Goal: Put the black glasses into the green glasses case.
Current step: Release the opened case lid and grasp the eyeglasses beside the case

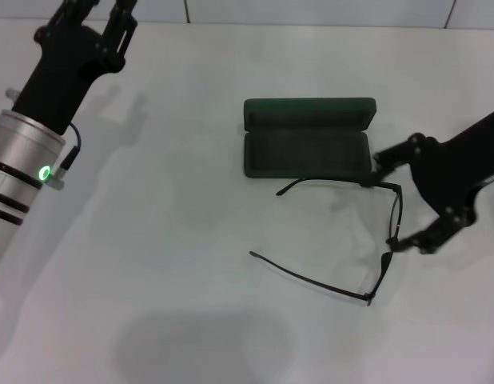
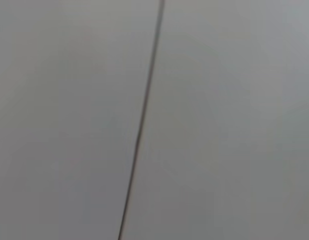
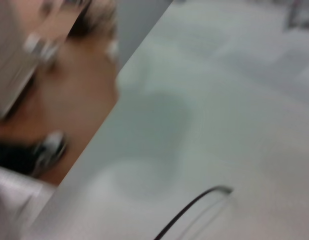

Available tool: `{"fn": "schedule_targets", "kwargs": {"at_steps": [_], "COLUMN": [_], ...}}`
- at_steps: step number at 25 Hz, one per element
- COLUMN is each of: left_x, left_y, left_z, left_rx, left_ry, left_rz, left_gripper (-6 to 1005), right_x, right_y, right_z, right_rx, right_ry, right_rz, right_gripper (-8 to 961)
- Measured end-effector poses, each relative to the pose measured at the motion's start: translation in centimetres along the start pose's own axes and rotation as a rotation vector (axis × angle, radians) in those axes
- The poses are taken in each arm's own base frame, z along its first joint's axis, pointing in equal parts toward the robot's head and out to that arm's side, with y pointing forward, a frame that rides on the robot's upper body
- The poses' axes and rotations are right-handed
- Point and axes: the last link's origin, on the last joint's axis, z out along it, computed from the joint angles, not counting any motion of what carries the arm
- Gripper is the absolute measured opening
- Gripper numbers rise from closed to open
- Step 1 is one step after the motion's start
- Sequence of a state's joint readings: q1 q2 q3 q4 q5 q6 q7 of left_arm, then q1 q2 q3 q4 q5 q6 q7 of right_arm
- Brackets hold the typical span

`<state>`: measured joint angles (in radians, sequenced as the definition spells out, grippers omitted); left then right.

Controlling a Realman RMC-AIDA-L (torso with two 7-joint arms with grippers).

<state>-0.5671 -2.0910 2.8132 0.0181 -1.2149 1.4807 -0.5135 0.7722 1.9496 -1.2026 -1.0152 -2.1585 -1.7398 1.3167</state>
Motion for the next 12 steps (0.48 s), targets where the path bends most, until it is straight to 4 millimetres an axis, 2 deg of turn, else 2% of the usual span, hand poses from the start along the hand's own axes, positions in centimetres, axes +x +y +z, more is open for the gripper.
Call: {"fn": "schedule_targets", "kwargs": {"at_steps": [1,4,7,10,12], "left_x": [-0.1,-0.5,-0.6,-0.7,-0.8], "left_y": [-0.2,-1.0,-1.7,-2.0,-2.0], "left_z": [-0.1,-0.4,-0.6,-0.8,-0.9], "left_rx": [0.008,0.028,0.049,0.057,0.059], "left_ry": [-0.011,-0.057,-0.083,-0.096,-0.099], "left_rz": [-0.022,-0.110,-0.176,-0.223,-0.235], "left_gripper": [285,526,578,630,630], "right_x": [-0.8,-1.8,-2.6,-3.0,-3.1], "right_y": [-0.2,-0.5,-0.6,-0.7,-0.8], "right_z": [-0.1,-0.2,0.5,1.4,2.6], "right_rx": [-0.031,-0.060,-0.091,-0.122,-0.145], "right_ry": [0.059,0.213,0.351,0.404,0.469], "right_rz": [-0.032,-0.109,-0.208,-0.268,-0.334], "right_gripper": [842,840,839,837,836]}}
